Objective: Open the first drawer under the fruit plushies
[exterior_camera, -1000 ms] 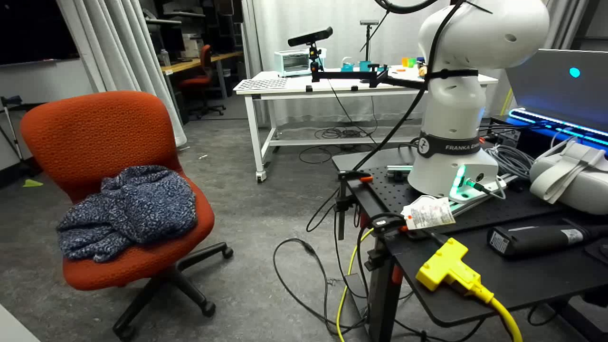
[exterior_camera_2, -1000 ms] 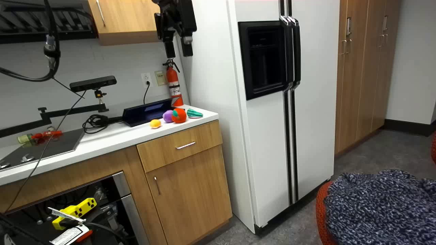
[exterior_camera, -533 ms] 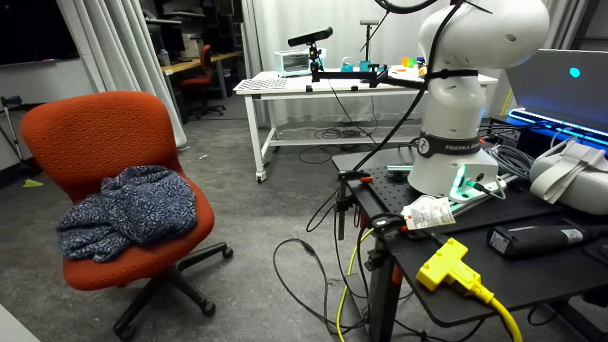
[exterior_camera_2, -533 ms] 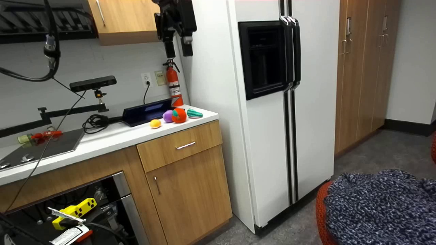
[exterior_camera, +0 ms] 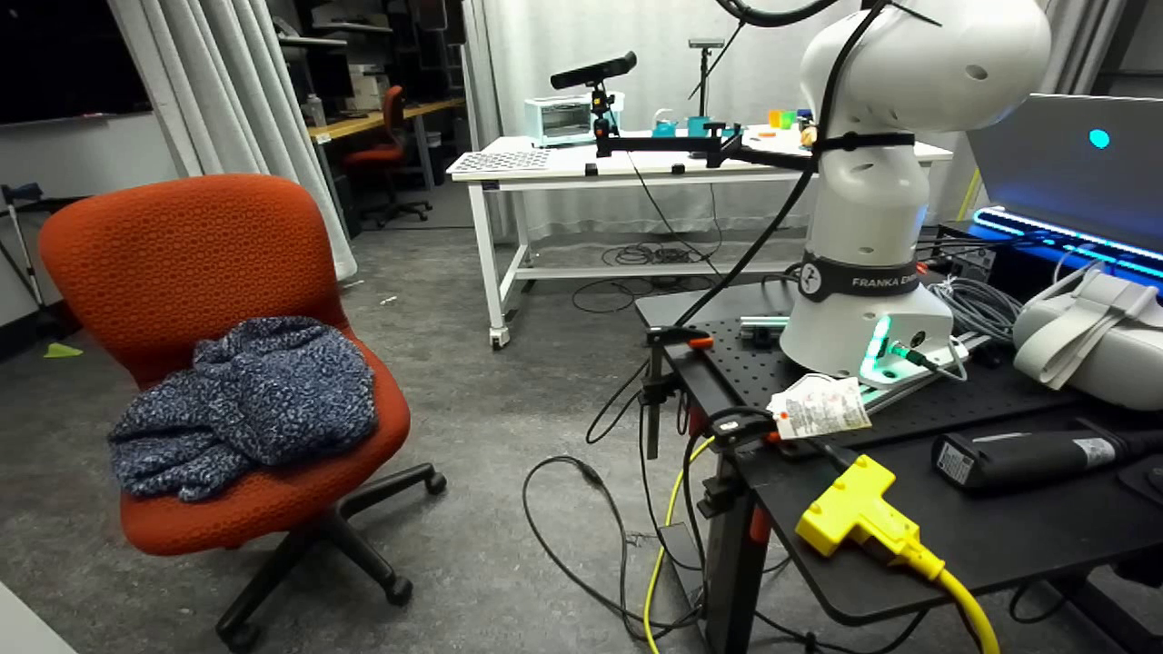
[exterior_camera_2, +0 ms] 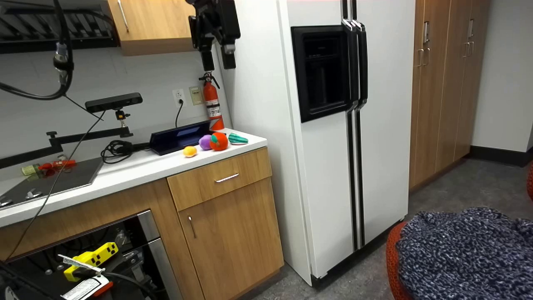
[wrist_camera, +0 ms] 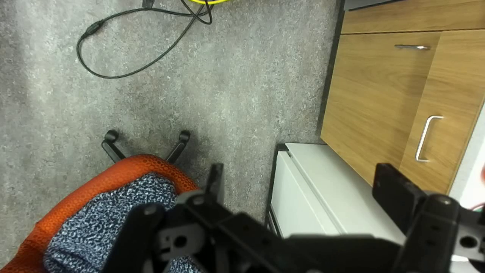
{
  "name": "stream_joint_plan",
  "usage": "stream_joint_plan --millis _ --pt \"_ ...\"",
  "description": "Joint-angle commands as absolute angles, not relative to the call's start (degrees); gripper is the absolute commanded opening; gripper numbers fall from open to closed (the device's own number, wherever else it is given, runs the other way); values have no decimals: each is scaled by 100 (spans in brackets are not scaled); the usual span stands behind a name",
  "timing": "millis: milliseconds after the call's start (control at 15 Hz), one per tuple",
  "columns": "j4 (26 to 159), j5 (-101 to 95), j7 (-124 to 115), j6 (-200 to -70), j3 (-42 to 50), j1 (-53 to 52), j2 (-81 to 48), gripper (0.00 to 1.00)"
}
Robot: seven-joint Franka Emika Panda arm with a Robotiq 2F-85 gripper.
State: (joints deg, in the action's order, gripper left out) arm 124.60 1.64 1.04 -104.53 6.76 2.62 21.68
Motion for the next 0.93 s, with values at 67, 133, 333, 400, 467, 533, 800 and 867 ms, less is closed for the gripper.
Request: stream_joint_plan --millis 67,133,333,400,467,533,800,867 --pt "12489 98 224 -10549 581 304 2025 100" --pt "12536 42 257 -10659 541 286 1967 100" --pt "12622 -23 266 -10836 368 196 1752 100" --pt "12685 -78 231 -11002 285 168 1657 100" --pt "12720 -34 253 -11116 231 124 1553 100" --pt "12777 24 232 -11314 161 76 1437 100" --pt "12877 69 185 -12231 -128 -132 825 100" --pt "12832 68 157 -12451 -208 -191 616 100"
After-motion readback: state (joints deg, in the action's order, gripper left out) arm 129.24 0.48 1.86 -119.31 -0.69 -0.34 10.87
